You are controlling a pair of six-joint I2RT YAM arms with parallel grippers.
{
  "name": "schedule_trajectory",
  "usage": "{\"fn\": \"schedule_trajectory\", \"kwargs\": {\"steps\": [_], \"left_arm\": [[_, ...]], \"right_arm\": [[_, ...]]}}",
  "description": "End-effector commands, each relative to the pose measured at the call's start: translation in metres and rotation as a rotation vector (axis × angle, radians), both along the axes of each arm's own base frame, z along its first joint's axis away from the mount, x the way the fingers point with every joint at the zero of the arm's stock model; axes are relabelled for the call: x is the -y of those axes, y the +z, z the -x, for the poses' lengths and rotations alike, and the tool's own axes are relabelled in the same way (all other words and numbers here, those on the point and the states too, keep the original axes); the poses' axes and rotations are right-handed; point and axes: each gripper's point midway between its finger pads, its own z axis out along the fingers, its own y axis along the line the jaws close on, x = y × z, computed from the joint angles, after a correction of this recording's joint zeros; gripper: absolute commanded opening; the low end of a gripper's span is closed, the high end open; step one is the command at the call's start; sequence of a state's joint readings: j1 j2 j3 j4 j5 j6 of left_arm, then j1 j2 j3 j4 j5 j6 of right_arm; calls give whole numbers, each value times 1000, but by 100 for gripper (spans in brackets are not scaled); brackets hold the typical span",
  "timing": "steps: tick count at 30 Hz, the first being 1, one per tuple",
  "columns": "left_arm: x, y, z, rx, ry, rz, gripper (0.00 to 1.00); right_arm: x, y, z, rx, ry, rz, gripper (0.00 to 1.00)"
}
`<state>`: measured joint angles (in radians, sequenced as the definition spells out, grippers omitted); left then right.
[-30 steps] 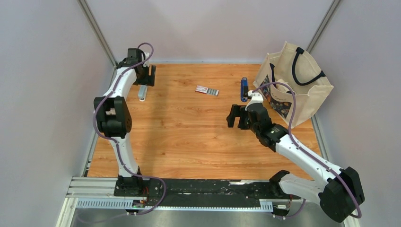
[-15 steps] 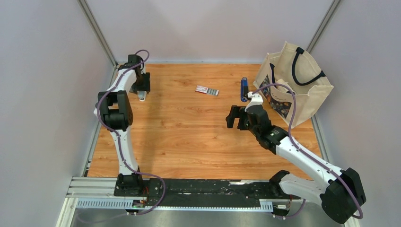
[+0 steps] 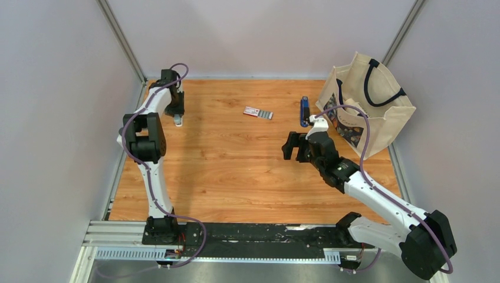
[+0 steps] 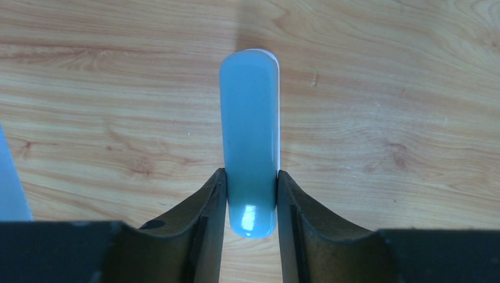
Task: Unload the staples from the stapler
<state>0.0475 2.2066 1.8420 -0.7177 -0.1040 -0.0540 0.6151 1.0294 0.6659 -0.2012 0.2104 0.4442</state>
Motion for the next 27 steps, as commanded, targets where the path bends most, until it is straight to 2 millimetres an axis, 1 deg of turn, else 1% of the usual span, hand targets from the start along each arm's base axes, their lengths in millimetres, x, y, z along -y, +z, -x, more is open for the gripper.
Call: {"fn": "schedule_trajectory", "kwargs": {"steps": [1, 2, 3, 4, 6, 8, 10, 11, 12, 14, 15, 16, 19, 20, 24, 27], "left_arm": [[-1, 0, 6, 7, -34, -43, 36], [0, 1, 9, 7, -41, -52, 34], [3, -2, 15, -4, -50, -56, 32], [6, -1, 20, -6, -57, -58, 31], [8, 6, 27, 0, -88, -89, 31], [12, 15, 38, 19, -99, -76, 31], [16, 22, 54, 14, -112, -59, 30], [31, 27, 62, 9, -147, -52, 30], [34, 35, 72, 16, -157, -45, 29], [41, 40, 95, 5, -182, -22, 29], [45, 46, 106, 9, -191, -8, 29], [50, 45, 120, -3, -208, 7, 28], [62, 54, 157, -5, -248, 41, 29], [69, 56, 169, -7, -271, 71, 29], [88, 58, 215, -24, -339, 98, 30], [102, 49, 247, -34, -386, 107, 31]], "right_arm": [[-2, 9, -4, 52, 0, -19, 96], [-3, 10, -4, 52, 1, -22, 95], [-3, 9, -4, 50, 2, -19, 95], [-3, 8, -4, 49, 4, -20, 94], [-3, 7, -3, 46, 3, -24, 93], [-4, 6, -2, 41, 6, -30, 92], [-5, 6, 0, 39, 10, -42, 91], [-5, 5, 1, 35, 7, -47, 91], [-5, 5, 2, 34, 8, -48, 91], [-5, 5, 6, 32, 10, -57, 90], [-4, 5, 8, 30, 11, -59, 89], [-4, 4, 11, 27, 13, -59, 89], [-5, 0, 20, 7, 18, -59, 88], [-5, -2, 23, 0, 15, -55, 88], [-9, -9, 35, -26, 7, -35, 86], [-16, -12, 43, -33, 11, -18, 85]]}}
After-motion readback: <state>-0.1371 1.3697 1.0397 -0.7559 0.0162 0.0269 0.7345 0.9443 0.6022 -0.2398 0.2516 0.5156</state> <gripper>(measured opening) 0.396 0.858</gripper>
